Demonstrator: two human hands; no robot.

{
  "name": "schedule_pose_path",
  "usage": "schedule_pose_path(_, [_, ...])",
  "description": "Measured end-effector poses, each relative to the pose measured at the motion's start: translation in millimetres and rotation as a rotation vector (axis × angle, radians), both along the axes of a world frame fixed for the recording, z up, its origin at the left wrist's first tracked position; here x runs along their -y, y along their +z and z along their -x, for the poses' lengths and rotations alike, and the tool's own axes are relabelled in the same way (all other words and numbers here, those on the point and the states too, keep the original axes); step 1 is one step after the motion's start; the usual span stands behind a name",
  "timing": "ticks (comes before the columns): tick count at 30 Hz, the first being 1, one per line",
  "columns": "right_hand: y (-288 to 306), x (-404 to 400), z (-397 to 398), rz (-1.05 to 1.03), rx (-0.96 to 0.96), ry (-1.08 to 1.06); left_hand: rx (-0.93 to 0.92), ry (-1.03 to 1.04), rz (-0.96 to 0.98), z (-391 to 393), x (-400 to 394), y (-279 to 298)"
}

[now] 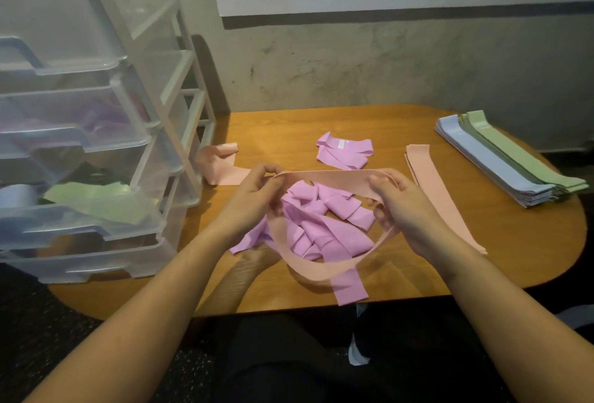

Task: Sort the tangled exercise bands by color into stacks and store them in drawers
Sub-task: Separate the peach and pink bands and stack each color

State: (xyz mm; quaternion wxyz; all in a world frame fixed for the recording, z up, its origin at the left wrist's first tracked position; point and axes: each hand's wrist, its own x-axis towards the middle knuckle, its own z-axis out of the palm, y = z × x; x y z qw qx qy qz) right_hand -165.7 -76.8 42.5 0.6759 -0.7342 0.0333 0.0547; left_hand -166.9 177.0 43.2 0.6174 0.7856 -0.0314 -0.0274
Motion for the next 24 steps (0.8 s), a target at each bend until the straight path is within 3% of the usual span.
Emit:
schedule_pose_path(7, [-1.2,17.6,-3.4,-0.142,0.011,-0.106,-0.146,-0.087,-0.071,-1.3,20.8,5.3])
schedule_pose_path(13, [-6.1,43.0,-10.8,-0.127,-0.049,-0.245,-0.398,-0.228,0.439,-3.0,23.2,25.2])
schedule_pose_path(17, [-9.6,56.5,-8.8,0.201,-0.078,-0.149,-0.356,-0.326,0.720,-6.7,29.2,37.5])
schedule_pose_path(24, [-6.6,58.6,-2.0,0.296,-0.091,0.024,-0.179,-0.205,0.456,-16.0,76.3,51.8])
